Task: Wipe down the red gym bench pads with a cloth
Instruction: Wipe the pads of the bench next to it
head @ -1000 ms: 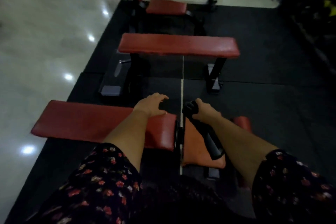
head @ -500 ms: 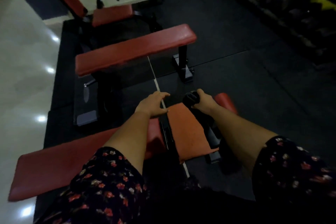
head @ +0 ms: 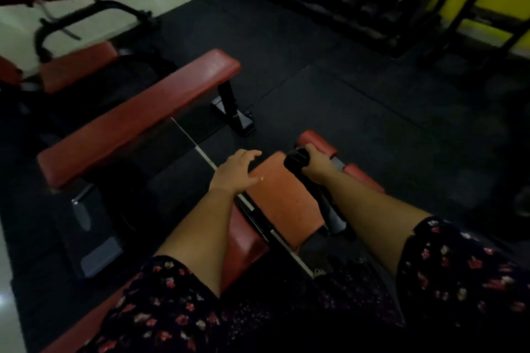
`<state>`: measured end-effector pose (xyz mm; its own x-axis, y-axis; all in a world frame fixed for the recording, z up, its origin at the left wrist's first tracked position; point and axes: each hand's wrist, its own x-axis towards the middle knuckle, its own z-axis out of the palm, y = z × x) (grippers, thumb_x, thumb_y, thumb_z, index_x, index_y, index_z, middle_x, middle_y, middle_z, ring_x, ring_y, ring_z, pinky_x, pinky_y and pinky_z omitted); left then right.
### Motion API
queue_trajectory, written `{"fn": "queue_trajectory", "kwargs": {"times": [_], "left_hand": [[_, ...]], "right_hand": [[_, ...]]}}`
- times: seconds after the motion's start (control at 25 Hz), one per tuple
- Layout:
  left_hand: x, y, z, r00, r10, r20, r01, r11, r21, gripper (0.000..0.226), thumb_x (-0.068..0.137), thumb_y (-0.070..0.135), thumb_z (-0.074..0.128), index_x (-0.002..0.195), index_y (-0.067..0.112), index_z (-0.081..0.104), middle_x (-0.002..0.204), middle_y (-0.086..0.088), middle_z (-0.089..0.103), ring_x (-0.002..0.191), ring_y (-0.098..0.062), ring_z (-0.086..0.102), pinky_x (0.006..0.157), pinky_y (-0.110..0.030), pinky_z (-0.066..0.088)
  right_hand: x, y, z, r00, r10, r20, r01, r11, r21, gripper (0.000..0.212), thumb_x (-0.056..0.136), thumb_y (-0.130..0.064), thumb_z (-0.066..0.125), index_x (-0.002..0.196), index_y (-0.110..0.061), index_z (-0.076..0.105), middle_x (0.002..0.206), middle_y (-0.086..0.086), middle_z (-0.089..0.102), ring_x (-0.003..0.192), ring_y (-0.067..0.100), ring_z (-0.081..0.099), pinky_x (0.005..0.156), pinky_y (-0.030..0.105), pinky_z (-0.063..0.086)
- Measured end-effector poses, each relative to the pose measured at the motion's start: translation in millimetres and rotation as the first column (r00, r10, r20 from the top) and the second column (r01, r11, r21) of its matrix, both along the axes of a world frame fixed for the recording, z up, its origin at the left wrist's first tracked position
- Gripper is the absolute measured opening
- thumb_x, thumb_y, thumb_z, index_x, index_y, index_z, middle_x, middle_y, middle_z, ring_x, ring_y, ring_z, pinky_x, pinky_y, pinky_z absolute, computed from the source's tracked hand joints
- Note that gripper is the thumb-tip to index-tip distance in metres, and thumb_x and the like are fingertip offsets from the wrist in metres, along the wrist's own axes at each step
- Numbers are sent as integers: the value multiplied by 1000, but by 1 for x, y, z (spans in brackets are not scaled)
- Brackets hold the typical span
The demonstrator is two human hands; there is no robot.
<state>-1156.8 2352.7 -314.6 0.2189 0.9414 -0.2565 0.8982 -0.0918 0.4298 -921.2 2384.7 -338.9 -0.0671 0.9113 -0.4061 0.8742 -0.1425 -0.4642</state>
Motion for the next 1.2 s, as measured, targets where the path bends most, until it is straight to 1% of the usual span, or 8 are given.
{"fn": "queue_trajectory", "kwargs": {"times": [0.16, 0.24, 0.36, 0.6, 0.84, 0.96, 1.12, 1.2], "left_hand": [[-21, -13, -24, 996, -38, 82, 40, 999, -27, 68, 83, 37, 72, 143, 30, 40, 138, 0, 44, 126, -20, 47, 98, -47, 46], [-22, -20, -39, 995, -90, 32, 90, 996, -18, 68, 83, 39, 72, 143, 30, 40, 139, 0, 43, 125, -21, 47, 97, -48, 47], [-13, -33, -64, 980, -196, -42, 194, 980, -43, 68, 84, 42, 69, 143, 32, 38, 141, 2, 42, 128, -22, 44, 98, -47, 47], [8, -47, -128, 936, -331, -124, 323, 943, -75, 68, 85, 43, 67, 144, 29, 37, 140, -1, 42, 126, -23, 44, 96, -44, 48], [21, -51, -195, 881, -447, -153, 429, 893, -136, 70, 87, 41, 67, 147, 29, 32, 148, -2, 34, 132, -26, 38, 98, -43, 44], [27, -44, -230, 847, -496, -192, 480, 868, -128, 77, 86, 44, 68, 150, 29, 27, 151, -2, 30, 136, -26, 35, 101, -42, 43], [30, -37, -273, 802, -541, -254, 535, 839, -99, 88, 84, 54, 65, 153, 29, 17, 158, 1, 20, 144, -25, 22, 112, -42, 35], [30, -32, -288, 799, -532, -280, 524, 844, -110, 92, 84, 59, 61, 154, 31, 8, 162, 2, 6, 148, -30, 10, 117, -48, 27]], "right_hand": [[-16, -44, -59, 967, -247, -55, 246, 969, -23, 49, 74, -24, 60, 122, -30, 50, 114, 11, 60, 101, 34, 60, 86, 47, 52], [-30, -79, -46, 937, -340, -75, 336, 940, -66, 53, 79, -22, 58, 130, -32, 45, 114, 12, 60, 101, 34, 60, 88, 42, 52], [-26, -120, -57, 859, -485, -166, 475, 875, -96, 49, 83, -10, 63, 128, -19, 49, 114, 13, 60, 99, 27, 59, 83, 28, 45], [-11, -177, -112, 777, -593, -211, 520, 794, -315, 61, 82, -14, 68, 135, -17, 38, 117, 16, 58, 106, 33, 58, 82, 33, 47], [-22, -206, -179, 697, -670, -256, 527, 721, -450, 64, 86, -18, 64, 139, -21, 29, 113, 13, 53, 95, 30, 56, 85, 50, 52], [-22, -199, -211, 649, -720, -244, 611, 685, -397, 62, 88, -20, 65, 138, -16, 30, 117, 16, 55, 96, 30, 56, 80, 42, 50], [-11, -183, -240, 558, -783, -275, 758, 616, -213, 60, 83, -18, 68, 133, -14, 34, 120, 15, 56, 100, 29, 57, 74, 32, 45], [2, -172, -249, 556, -784, -276, 795, 598, -98, 63, 79, -21, 71, 130, -15, 35, 121, 13, 54, 104, 29, 56, 79, 36, 48]]}}
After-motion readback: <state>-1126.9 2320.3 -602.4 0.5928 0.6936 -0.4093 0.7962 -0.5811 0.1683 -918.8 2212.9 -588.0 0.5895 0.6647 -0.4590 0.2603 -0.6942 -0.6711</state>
